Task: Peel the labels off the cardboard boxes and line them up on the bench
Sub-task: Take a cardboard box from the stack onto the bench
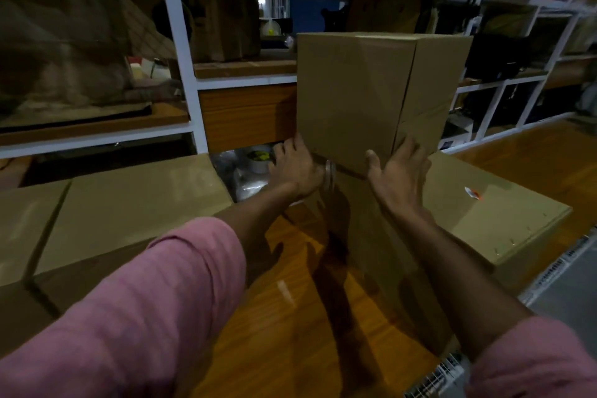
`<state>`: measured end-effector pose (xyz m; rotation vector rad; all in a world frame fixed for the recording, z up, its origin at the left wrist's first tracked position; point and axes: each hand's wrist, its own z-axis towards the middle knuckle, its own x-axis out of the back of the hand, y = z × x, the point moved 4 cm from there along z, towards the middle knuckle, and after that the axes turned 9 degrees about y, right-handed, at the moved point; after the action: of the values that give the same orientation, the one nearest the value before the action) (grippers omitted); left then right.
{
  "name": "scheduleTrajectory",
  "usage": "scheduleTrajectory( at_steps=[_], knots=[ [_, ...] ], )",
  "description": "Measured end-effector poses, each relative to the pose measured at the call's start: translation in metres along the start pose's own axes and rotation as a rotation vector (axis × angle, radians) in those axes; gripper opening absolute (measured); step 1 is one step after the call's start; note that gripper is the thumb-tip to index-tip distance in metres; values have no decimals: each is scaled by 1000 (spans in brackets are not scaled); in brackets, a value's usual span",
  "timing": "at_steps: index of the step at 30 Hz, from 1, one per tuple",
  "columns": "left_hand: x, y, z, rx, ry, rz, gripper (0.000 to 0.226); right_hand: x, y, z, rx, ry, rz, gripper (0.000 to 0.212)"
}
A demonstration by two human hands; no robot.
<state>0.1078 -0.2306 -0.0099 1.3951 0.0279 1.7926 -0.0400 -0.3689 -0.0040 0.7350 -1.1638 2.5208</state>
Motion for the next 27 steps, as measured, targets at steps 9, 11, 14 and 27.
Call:
scheduleTrajectory(
  at_steps=[9,11,14,27],
  knots=[
    [-13,5,92,248,-91,-487,102,-31,7,6,-42,116,24,90],
    [-14,3,102,270,-104,-576,102,-33,6,7,-39,129,8,91],
    [-12,1,107,297,-87,-663,109,-33,2,7,-67,167,-9,92],
    [52,3,32,356,101,-768,105,24,-18,-29,-19,170,292,86]
  ],
)
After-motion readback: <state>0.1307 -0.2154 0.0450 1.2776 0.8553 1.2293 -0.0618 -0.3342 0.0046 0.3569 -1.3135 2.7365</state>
